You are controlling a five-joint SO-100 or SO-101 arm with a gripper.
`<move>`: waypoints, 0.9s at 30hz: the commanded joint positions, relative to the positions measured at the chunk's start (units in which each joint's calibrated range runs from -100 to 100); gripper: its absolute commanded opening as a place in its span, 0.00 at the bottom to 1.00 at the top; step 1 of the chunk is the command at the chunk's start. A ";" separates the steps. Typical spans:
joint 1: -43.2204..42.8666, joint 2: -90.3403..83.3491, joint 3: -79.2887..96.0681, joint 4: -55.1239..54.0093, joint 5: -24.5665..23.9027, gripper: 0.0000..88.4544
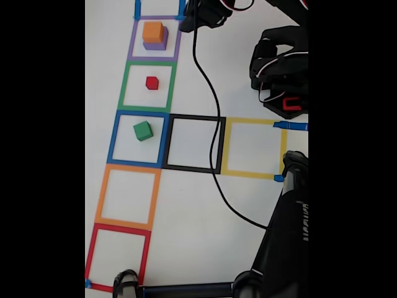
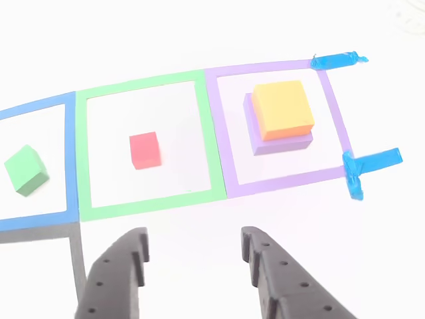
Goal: Tower of hanoi
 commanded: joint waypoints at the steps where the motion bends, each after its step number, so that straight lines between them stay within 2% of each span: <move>1: 2.70 -4.14 18.54 -20.42 0.36 0.31; 6: 3.37 -3.65 36.99 -45.69 0.36 0.39; 13: 1.26 10.32 49.45 -77.91 0.36 0.39; 21: -0.75 31.95 50.99 -103.18 0.36 0.37; 27: -3.91 45.60 50.18 -117.19 0.36 0.37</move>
